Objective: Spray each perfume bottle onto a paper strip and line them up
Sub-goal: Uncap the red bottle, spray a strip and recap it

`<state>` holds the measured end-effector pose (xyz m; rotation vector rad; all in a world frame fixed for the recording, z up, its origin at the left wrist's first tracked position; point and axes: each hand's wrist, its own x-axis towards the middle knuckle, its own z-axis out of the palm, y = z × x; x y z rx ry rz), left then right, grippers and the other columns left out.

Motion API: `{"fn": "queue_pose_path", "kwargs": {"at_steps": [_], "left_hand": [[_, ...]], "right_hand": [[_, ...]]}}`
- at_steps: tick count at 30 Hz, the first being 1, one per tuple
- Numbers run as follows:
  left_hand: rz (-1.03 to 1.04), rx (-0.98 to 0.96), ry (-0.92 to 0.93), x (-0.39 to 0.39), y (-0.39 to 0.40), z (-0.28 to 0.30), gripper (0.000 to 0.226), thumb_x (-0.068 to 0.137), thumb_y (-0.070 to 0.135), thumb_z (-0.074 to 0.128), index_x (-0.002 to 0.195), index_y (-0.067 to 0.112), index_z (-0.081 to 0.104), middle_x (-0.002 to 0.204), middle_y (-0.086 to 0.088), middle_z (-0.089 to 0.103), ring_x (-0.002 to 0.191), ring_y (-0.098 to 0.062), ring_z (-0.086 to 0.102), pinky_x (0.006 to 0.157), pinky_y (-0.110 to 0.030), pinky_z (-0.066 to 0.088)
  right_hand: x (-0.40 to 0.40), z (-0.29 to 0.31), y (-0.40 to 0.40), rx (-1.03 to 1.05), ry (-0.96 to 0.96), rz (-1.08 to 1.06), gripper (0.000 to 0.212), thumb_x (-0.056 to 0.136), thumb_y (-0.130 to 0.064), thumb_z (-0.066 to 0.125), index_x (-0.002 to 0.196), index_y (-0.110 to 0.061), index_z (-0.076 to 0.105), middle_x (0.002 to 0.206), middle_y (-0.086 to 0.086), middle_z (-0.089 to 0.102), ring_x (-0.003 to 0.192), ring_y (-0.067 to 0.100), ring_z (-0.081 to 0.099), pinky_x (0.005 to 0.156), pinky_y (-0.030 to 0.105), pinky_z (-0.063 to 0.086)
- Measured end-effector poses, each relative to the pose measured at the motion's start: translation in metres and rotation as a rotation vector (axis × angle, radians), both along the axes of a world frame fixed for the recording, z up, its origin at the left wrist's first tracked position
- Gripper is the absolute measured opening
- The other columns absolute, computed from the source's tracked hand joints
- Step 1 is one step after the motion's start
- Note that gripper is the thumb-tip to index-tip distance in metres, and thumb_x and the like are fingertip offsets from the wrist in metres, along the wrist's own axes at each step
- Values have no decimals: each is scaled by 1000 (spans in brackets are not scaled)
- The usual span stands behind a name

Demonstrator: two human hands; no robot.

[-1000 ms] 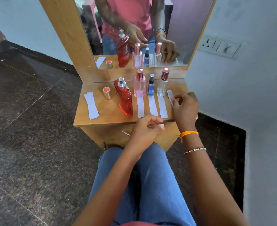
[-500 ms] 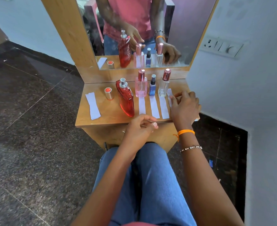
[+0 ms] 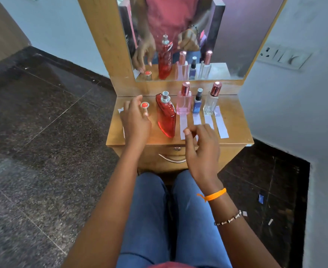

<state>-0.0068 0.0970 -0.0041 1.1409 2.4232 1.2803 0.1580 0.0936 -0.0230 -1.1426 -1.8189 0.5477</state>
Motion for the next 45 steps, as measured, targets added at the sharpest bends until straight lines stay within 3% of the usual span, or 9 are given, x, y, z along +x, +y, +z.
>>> {"fn": "queue_pose_path", "kwargs": {"at_steps": [5, 10, 14, 19, 24, 30, 36, 41, 45], "left_hand": [[-32, -135, 122, -17, 12, -10, 37, 87, -1, 50, 119, 16, 57, 120, -5, 58, 114, -29, 45, 75, -14, 16], [-27, 55, -23, -17, 3, 9, 24, 85, 2, 53, 106, 13, 58, 101, -2, 60, 100, -27, 57, 92, -35, 43], [-70, 338, -180, 2, -22, 56, 31, 83, 6, 62, 112, 16, 52, 90, 11, 62, 80, 4, 62, 77, -7, 45], [-243, 384, -158, 16, -24, 83, 45, 78, 5, 68, 116, 16, 47, 88, 6, 64, 83, -2, 66, 77, -16, 51], [-339, 322, -224, 20, -21, 79, 51, 80, 17, 69, 123, 20, 43, 110, 1, 63, 98, -7, 62, 87, -20, 49], [-448, 43, -262, 7, -26, 37, 71, 83, 10, 64, 142, 24, 27, 147, 5, 37, 133, -11, 36, 110, -32, 32], [-439, 199, -388, 26, -17, 10, 93, 63, 29, 76, 141, 26, 25, 141, -2, 42, 131, -10, 41, 110, -40, 36], [-426, 234, -414, 24, -14, 1, 91, 63, 29, 75, 139, 34, 25, 143, -3, 41, 133, -12, 41, 110, -45, 36], [-445, 205, -386, 21, -14, 3, 85, 67, 20, 74, 127, 54, 24, 141, 3, 40, 129, -8, 42, 109, -42, 38]], "right_hand": [[-17, -1, -12, -14, 17, 84, 16, 91, -23, 49, 84, -15, 60, 78, -11, 46, 73, 16, 48, 65, 32, 41], [-21, 14, -12, 26, 121, 127, 11, 92, -11, 52, 86, -10, 61, 80, -9, 48, 74, 13, 46, 69, 27, 39], [-31, 41, -6, 112, 197, 191, 21, 89, 1, 53, 107, -7, 59, 96, 1, 55, 87, 17, 53, 76, 28, 43], [-48, 68, 17, 210, 129, 373, 47, 83, 4, 56, 129, -5, 51, 128, 6, 55, 120, 20, 48, 102, 36, 39], [-52, 76, 38, 207, 181, 345, 39, 78, 14, 49, 113, 0, 60, 109, 10, 64, 99, 10, 54, 89, 15, 42], [-51, 73, 49, 50, 144, 437, 33, 75, 6, 59, 104, -10, 61, 96, 0, 66, 91, 21, 63, 82, 45, 52], [-49, 70, 52, -60, 90, 469, 26, 82, 1, 52, 99, -17, 60, 77, 20, 63, 83, 35, 63, 78, 51, 50], [-54, 77, 50, -55, 106, 376, 17, 76, 4, 66, 80, -12, 62, 83, -5, 67, 74, 3, 65, 72, 24, 55], [-56, 89, 56, -49, -63, 347, 20, 77, -1, 68, 93, -11, 67, 81, -3, 67, 73, 15, 65, 73, 32, 54]]}}
